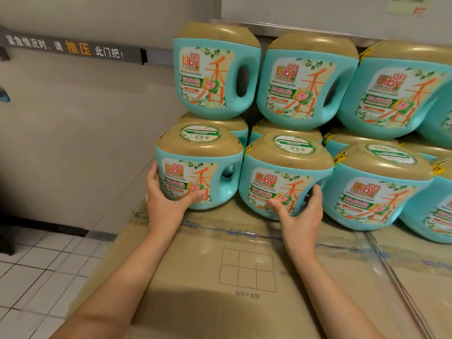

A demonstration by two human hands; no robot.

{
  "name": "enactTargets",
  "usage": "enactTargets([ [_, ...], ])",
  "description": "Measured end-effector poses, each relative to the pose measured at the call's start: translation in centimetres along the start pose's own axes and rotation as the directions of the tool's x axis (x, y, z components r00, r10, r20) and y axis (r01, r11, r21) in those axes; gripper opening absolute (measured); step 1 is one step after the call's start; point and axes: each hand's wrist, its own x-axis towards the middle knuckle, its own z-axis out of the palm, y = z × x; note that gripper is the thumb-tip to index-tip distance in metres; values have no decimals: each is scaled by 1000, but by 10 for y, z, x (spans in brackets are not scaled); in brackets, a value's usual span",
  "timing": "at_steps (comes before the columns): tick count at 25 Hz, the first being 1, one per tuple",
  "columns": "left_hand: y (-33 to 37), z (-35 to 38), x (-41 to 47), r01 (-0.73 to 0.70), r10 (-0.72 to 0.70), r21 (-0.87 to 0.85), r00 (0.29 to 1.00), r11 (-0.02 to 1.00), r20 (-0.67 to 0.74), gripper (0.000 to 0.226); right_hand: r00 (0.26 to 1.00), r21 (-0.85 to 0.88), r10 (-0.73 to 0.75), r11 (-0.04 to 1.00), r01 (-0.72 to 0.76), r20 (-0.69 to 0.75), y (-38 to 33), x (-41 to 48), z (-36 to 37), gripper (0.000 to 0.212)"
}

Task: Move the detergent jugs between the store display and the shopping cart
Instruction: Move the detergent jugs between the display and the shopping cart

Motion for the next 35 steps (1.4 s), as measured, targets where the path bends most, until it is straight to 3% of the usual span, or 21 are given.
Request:
enactTargets([
  [9, 0, -2, -5, 17, -18, 154, 1000, 988, 4, 114, 999, -61, 23, 998, -21, 36, -5, -3, -1, 87],
  [12, 8, -13, -18, 63, -63, 136, 998, 989, 0, 79, 999, -87, 39, 996, -36, 34, -9, -9, -7, 83],
  [15, 26, -34, -53, 85, -85, 53, 996, 995, -4, 30, 995, -82, 64, 995, -58, 70, -17, -22, -33, 56],
  [17, 43, -48, -90, 109, -97, -94, 988, 990, 119, 23, 982, -52, 110, 993, -104, 152, -21, -46, -67, 30],
  [19, 58, -59, -134, 149, -90, -204, 958, 968, 273, 22, 982, -11, 126, 992, -125, 139, -24, -87, -111, 20],
  [23, 67, -74, -219, 300, -130, -272, 854, 914, 503, 29, 967, 29, 248, 969, -246, -53, -30, -201, -194, 20],
  [26, 54, -80, -272, 351, -180, -139, 734, 926, 655, 26, 917, 47, 354, 935, -352, -181, -33, -280, -244, 23],
  [29, 35, -81, -325, 390, -309, 85, 558, 917, 771, 19, 814, 36, 513, 851, -524, -273, -31, -359, -296, 19],
  [32, 19, -75, -369, 373, -420, 279, 379, 885, 825, 16, 655, 71, 603, 758, -649, -455, -33, -434, -344, 17],
  [35, 16, -59, -407, 296, -453, 373, 275, 879, 848, 14, 527, 89, 623, 690, -718, -577, -37, -488, -385, 18],
])
